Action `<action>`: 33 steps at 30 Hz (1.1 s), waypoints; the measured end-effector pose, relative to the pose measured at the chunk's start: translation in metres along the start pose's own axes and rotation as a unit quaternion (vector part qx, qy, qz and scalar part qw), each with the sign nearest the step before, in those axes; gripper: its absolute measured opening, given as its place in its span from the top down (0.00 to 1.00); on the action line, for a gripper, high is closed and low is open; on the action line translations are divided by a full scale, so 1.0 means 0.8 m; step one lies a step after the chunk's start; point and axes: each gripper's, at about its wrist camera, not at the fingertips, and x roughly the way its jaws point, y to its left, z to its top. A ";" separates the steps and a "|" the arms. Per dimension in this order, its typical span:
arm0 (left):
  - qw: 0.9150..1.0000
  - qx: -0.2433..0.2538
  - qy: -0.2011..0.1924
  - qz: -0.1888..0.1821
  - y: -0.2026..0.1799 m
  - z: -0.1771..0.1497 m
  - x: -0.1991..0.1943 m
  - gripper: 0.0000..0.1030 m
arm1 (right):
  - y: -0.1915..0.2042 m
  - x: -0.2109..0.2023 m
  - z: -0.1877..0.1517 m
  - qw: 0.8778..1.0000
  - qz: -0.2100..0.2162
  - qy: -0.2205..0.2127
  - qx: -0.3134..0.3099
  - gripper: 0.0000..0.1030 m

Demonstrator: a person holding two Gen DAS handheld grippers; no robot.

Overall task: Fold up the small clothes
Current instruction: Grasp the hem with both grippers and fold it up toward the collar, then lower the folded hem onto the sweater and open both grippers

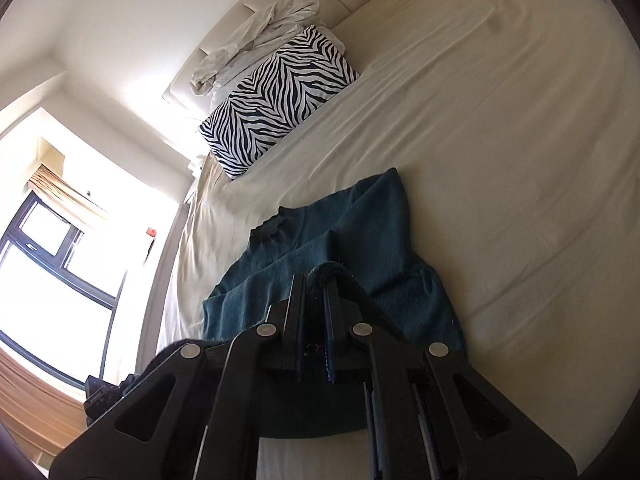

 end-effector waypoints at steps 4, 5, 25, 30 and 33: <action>1.000 0.001 -0.007 0.015 0.001 0.041 0.039 0.94 | -0.003 0.054 0.034 1.000 -0.017 -0.001 0.000 0.93; 1.000 0.000 -0.007 0.020 0.004 0.051 0.048 0.94 | -0.004 0.066 0.041 1.000 -0.022 0.000 -0.002 0.93; 0.993 -0.030 -0.035 0.112 0.080 0.137 0.135 0.29 | -0.064 0.244 0.083 0.995 -0.104 0.005 0.012 0.57; 0.992 0.017 -0.039 0.122 0.060 0.113 0.108 0.29 | -0.068 0.200 0.075 0.995 -0.099 -0.015 0.013 0.51; 0.987 0.053 -0.024 0.146 0.053 0.082 0.102 0.29 | -0.062 0.185 0.060 0.994 -0.112 0.000 -0.019 0.51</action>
